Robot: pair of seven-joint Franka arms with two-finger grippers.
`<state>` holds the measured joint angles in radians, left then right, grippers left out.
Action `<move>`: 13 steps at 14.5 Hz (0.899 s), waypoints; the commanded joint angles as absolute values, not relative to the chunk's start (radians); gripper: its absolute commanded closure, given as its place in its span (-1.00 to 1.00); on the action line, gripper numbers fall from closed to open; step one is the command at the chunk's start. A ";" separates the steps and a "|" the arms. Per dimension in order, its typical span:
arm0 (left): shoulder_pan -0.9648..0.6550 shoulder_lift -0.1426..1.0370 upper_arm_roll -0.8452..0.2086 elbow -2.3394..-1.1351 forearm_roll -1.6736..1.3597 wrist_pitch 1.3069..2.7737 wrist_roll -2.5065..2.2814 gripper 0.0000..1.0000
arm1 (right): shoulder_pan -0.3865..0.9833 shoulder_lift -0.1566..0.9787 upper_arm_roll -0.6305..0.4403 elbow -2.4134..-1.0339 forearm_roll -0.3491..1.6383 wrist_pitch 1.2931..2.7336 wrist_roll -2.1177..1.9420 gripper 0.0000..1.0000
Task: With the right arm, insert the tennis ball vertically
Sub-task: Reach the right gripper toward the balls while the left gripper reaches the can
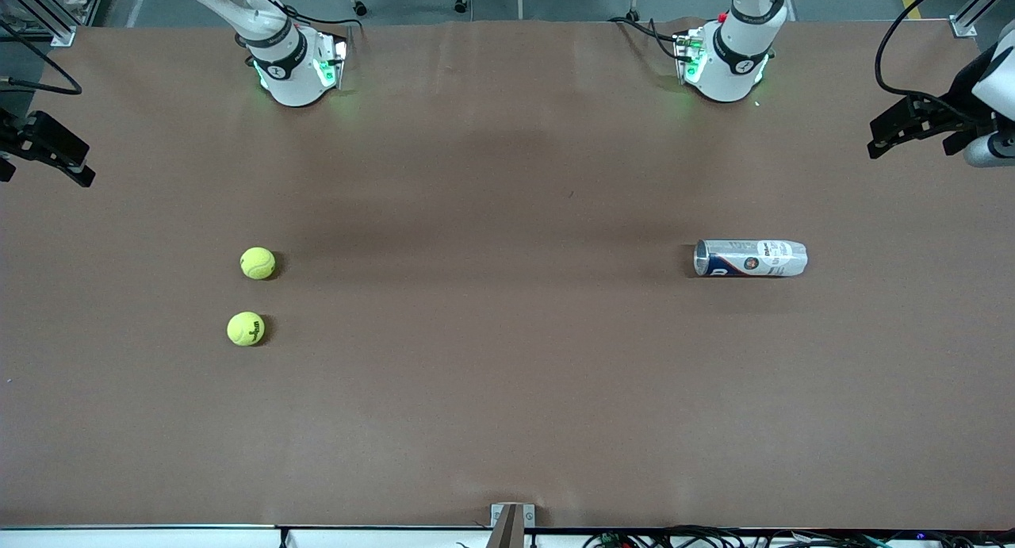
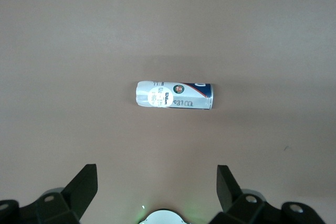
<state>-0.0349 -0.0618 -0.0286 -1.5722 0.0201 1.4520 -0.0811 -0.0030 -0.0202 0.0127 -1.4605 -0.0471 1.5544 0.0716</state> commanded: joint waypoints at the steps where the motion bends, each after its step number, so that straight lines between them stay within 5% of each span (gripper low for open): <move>1: 0.021 -0.066 -0.026 -1.591 0.037 1.483 -0.084 -1.00 | -0.014 0.012 0.017 -1.459 -0.061 1.586 0.081 -1.00; 13: 0.069 -0.132 -0.038 -2.023 0.198 1.840 -0.645 -1.00 | 0.000 0.330 0.020 -1.557 -0.051 1.761 0.069 -1.00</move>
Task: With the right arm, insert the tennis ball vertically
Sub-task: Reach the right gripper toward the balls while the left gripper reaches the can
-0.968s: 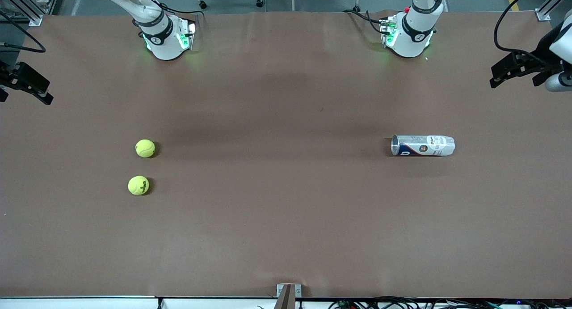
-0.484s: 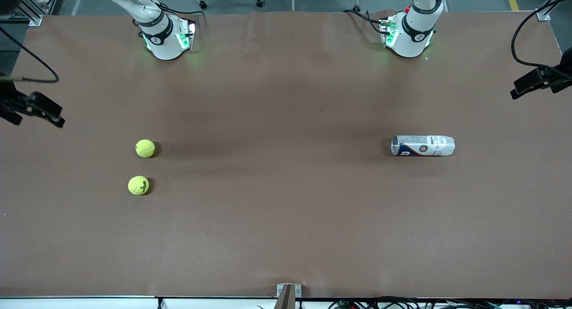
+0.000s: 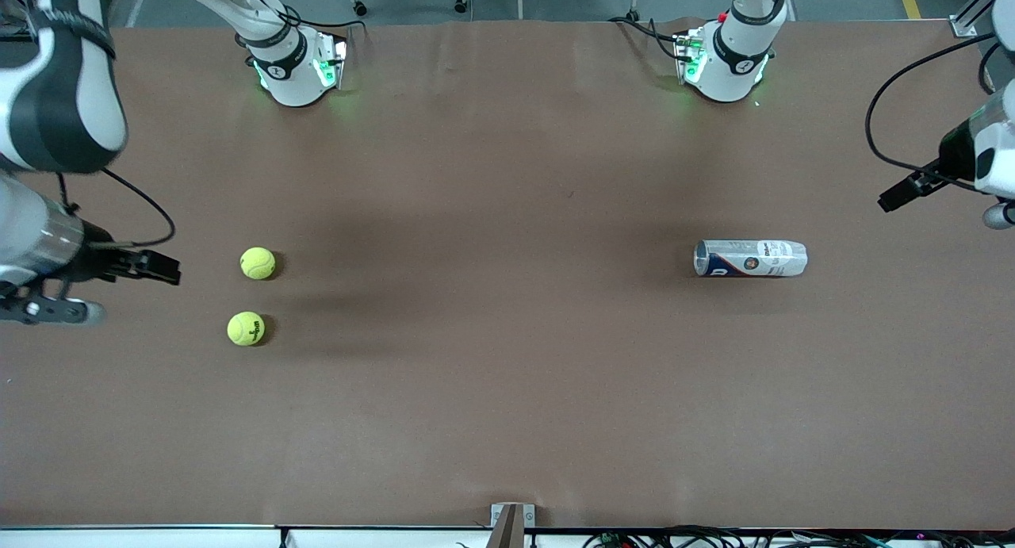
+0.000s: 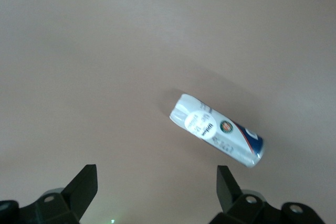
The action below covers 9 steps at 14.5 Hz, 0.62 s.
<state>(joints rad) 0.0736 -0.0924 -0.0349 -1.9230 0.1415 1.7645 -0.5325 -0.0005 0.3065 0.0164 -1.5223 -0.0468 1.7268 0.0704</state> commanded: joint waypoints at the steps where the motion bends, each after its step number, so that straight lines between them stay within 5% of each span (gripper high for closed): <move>1: 0.069 -0.130 -0.050 -2.076 0.221 1.892 -0.719 -1.00 | -0.006 0.343 0.021 -1.586 -0.051 1.800 0.069 -1.00; 5: 0.068 -0.117 -0.058 -2.239 0.291 2.061 -1.013 -1.00 | -0.005 0.380 0.021 -1.697 -0.054 1.920 0.067 -1.00; 9: 0.061 0.003 -0.081 -2.263 0.291 2.230 -1.392 -1.00 | -0.028 0.426 0.021 -1.727 -0.054 1.986 0.043 -1.00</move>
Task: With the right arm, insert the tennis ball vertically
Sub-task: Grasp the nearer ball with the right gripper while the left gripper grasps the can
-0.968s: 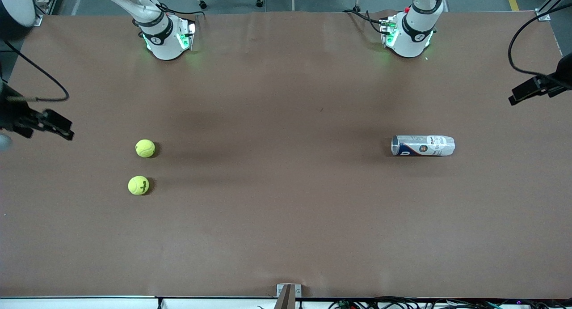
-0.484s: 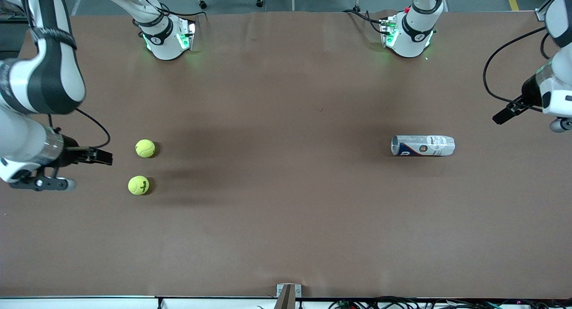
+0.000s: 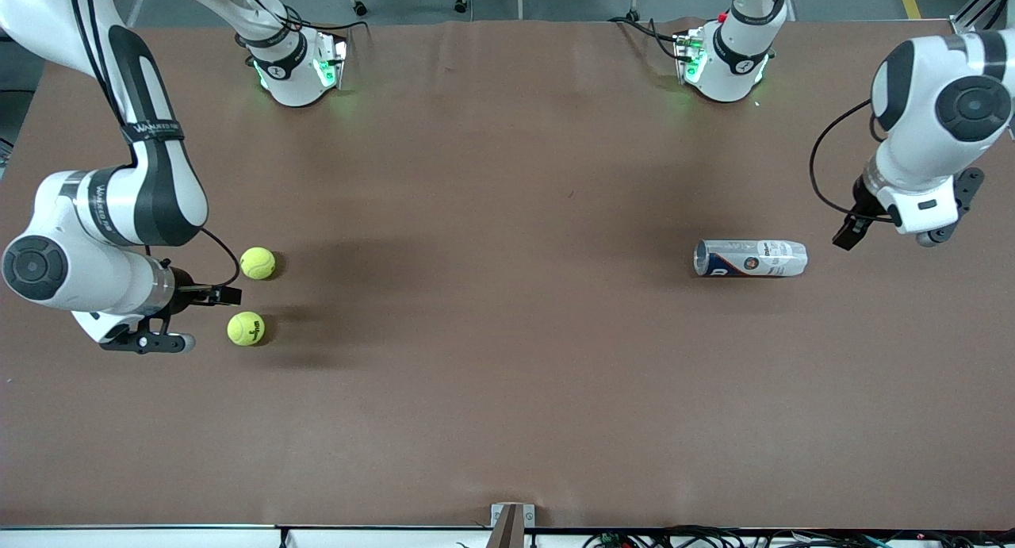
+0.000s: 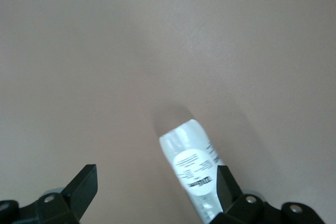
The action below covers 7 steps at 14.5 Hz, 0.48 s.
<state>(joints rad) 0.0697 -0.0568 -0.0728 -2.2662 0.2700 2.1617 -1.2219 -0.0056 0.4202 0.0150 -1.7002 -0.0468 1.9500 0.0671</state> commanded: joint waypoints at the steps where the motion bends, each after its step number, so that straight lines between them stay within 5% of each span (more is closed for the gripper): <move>1: 0.051 0.040 -0.089 -2.261 0.291 2.277 -1.475 -1.00 | -0.034 0.436 0.021 -1.744 -0.052 2.028 0.020 -1.00; 7: 0.028 0.166 -0.124 -2.260 0.316 2.399 -1.649 -1.00 | -0.045 0.511 0.021 -1.744 -0.051 2.108 0.002 -1.00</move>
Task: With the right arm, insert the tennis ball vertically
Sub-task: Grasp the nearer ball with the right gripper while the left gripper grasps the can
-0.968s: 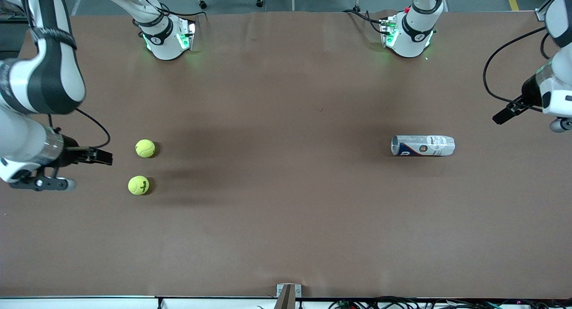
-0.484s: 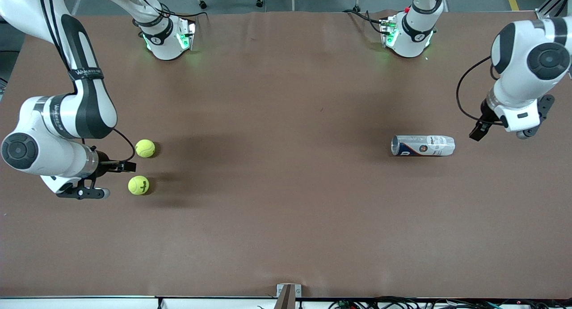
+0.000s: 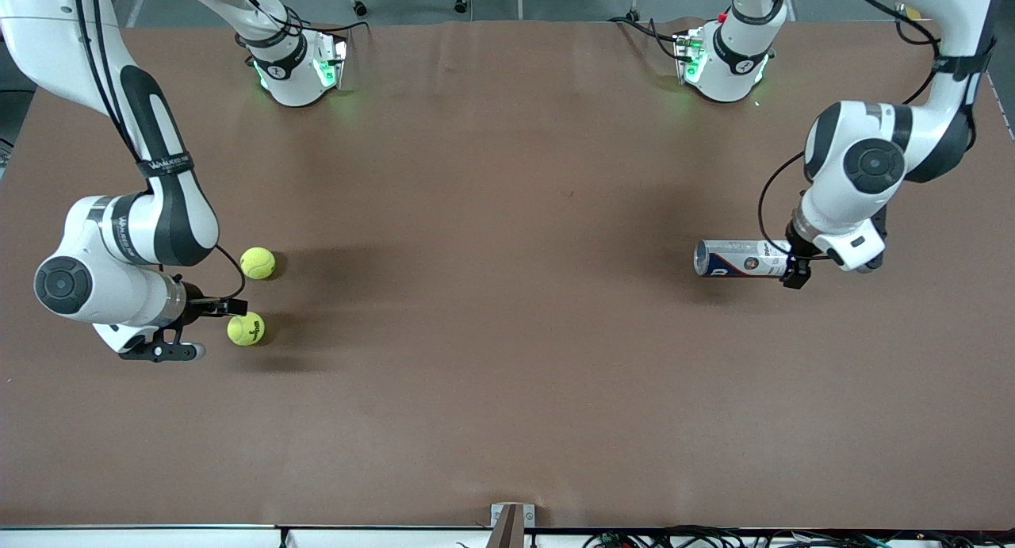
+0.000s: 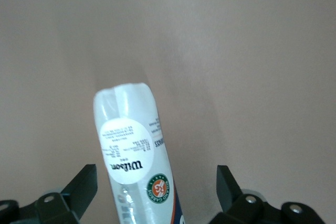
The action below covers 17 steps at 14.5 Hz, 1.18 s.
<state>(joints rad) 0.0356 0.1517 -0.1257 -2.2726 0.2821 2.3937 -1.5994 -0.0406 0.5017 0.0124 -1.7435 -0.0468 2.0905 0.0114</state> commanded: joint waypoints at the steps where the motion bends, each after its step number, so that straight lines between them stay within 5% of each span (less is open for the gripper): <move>1: 0.026 0.181 -0.124 -2.261 0.339 2.407 -1.672 -1.00 | -0.044 0.526 0.021 -1.743 -0.049 2.134 0.002 -1.00; 17: -0.049 0.354 -0.129 -2.269 0.676 2.410 -2.089 -1.00 | -0.052 0.644 0.023 -1.704 -0.049 2.232 0.002 -1.00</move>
